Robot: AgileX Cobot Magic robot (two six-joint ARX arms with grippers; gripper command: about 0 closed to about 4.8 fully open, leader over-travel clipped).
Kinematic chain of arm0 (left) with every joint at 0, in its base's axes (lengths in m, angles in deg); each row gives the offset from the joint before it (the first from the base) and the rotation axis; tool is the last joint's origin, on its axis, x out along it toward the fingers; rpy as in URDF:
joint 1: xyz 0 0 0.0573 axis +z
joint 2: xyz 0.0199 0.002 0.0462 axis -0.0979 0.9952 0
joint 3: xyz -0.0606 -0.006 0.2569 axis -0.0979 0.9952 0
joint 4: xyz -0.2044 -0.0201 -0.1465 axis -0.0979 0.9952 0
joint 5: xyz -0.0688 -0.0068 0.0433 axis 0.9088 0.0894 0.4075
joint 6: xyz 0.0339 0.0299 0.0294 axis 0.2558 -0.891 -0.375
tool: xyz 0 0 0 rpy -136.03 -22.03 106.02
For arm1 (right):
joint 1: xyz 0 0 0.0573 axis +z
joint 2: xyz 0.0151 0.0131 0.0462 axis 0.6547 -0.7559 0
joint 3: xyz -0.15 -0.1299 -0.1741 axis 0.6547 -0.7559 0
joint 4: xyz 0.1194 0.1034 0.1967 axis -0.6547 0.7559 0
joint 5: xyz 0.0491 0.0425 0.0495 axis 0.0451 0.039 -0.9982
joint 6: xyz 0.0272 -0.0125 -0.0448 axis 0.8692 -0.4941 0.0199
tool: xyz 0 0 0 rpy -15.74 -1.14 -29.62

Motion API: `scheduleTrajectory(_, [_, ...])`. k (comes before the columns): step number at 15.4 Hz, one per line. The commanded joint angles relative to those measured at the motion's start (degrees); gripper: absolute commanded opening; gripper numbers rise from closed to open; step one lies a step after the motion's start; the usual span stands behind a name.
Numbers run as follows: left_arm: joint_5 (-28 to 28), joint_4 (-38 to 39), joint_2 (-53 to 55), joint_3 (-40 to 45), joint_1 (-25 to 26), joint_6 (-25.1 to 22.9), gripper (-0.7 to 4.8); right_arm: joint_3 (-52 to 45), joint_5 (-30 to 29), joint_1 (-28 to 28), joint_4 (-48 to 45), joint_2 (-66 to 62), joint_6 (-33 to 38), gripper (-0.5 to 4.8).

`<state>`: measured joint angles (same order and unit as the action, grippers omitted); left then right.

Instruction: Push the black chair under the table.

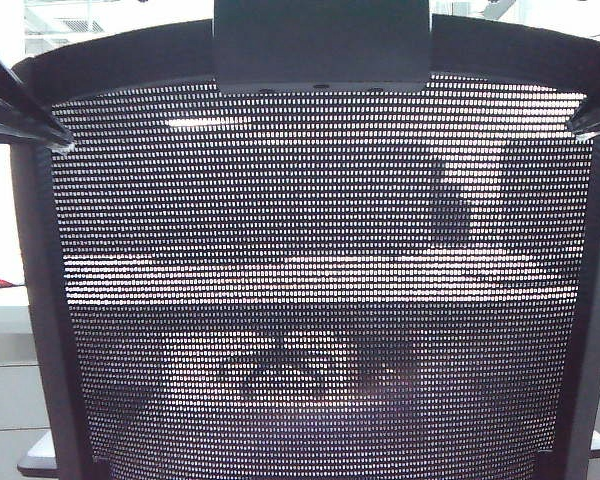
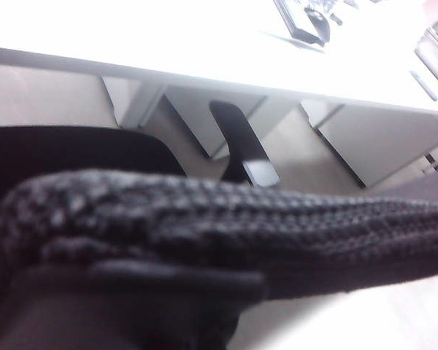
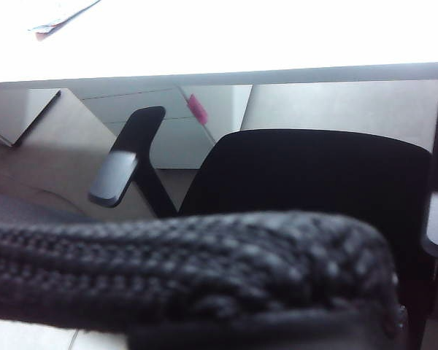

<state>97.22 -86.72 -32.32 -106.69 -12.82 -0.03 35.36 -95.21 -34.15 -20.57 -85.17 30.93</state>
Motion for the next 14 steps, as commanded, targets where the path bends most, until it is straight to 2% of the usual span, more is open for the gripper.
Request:
scheduleTrajectory(1, [-6.2,-7.8,2.9,-0.4,0.5,-0.4,-0.06,0.4,3.7,-0.5,-5.7,-1.3,0.2,-0.05])
scheduleTrajectory(8, [-9.6,-15.1,7.5,-0.5,0.5,-0.4,-0.06,0.5,4.2,-0.5,-14.3,-8.5,0.5,-0.05])
scheduleTrajectory(14, [-9.8,-22.1,14.1,-0.7,0.5,-0.4,-0.06,0.6,4.1,-0.5,-22.3,-13.9,3.0,-0.05])
